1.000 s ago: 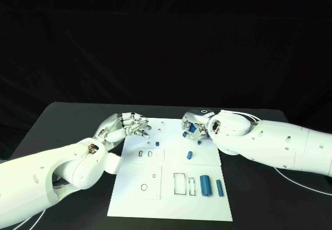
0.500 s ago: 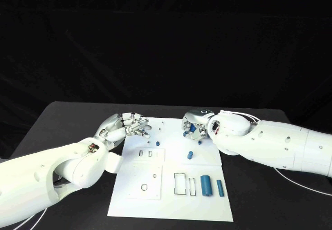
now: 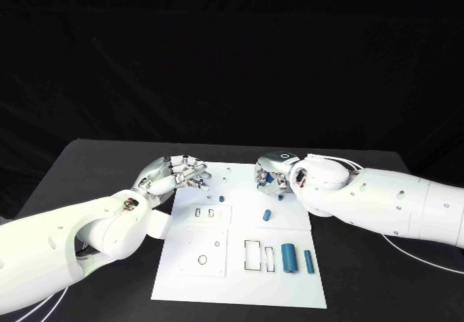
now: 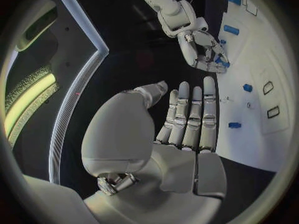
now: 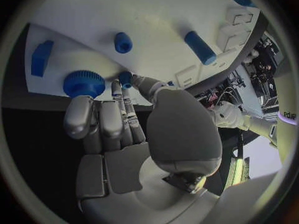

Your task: Assemble the parts on the task board

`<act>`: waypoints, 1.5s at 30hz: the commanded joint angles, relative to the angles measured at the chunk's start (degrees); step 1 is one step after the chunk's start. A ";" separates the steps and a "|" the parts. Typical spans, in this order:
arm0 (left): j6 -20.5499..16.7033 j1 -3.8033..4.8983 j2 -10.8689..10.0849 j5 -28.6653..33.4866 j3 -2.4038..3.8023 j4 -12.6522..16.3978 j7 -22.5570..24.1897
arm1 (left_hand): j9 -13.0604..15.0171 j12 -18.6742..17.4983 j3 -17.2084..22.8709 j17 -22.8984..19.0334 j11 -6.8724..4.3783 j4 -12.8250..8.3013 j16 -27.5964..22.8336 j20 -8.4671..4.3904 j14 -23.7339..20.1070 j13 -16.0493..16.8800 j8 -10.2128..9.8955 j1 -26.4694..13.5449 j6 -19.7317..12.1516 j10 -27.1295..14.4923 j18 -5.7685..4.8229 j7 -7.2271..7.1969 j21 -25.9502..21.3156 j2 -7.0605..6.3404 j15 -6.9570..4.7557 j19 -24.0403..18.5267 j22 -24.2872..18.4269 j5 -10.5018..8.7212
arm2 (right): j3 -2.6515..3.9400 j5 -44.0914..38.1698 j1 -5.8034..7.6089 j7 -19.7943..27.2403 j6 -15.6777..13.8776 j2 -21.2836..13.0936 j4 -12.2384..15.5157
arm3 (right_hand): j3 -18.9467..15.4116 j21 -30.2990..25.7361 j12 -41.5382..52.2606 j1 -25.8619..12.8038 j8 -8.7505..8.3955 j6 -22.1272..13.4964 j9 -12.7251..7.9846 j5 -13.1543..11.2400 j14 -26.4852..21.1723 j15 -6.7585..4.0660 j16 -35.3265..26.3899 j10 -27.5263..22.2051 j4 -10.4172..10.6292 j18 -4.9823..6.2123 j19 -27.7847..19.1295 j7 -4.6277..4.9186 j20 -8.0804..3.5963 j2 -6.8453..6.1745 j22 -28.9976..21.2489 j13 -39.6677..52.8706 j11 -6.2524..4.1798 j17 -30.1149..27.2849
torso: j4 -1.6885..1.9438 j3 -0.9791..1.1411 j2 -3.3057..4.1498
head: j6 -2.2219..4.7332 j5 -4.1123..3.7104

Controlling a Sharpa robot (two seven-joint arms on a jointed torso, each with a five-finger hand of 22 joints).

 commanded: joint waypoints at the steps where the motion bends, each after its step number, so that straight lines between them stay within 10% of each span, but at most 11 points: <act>1: 0.92 0.09 0.06 0.79 0.06 0.05 0.03 | 0.08 0.10 0.21 0.05 0.00 0.06 -0.32 0.01 -0.06 -0.01 0.22 -0.40 -0.22 -0.26 0.02 0.79 0.23 0.11 0.19 -0.41 0.08 0.08 | -0.04 -0.22 -0.11 -0.08 -1.10 -0.01 0.06 | 1.02 0.94 0.71 0.55 0.83 1.22 0.55 0.08 1.32 -0.67 0.77 1.30 -0.27 -1.08 0.92 -0.28 -0.18 0.96 1.36 0.36 -0.43 0.65 | 0.00 -0.01 0.02 | 0.03 0.00; 22: 1.52 0.10 0.11 0.20 0.05 -0.25 -0.05 | 0.06 0.03 0.55 0.36 0.24 0.40 -0.57 0.18 -0.11 -0.12 0.17 -0.78 -0.83 -0.84 0.07 1.02 0.74 0.36 0.33 -0.73 0.32 0.04 | 0.09 -1.51 -0.04 -3.56 -14.60 0.80 1.43 | 2.47 3.11 1.93 1.89 3.41 2.11 3.06 -0.01 1.33 -1.62 2.42 4.50 -2.52 -1.60 2.18 -1.15 -1.09 1.24 4.74 1.68 -1.60 1.41 | 0.14 -0.08 0.22 | 1.43 0.34; 45: 2.88 0.17 0.59 0.15 0.07 -0.40 0.12 | -0.10 -0.46 0.87 0.71 0.70 0.39 -0.93 0.38 -0.23 -0.44 -0.18 -0.88 -1.96 -2.11 0.07 1.49 1.17 0.36 0.56 -1.37 0.50 0.03 | 0.40 -0.86 -0.25 -2.96 -16.99 9.67 -6.54 | 2.80 3.20 1.64 1.82 3.46 1.45 3.42 0.03 1.23 -1.55 2.48 4.00 -2.81 -1.62 2.13 -0.91 -1.15 1.10 4.92 1.83 -1.41 1.24 | 0.15 -0.10 0.41 | 2.16 0.82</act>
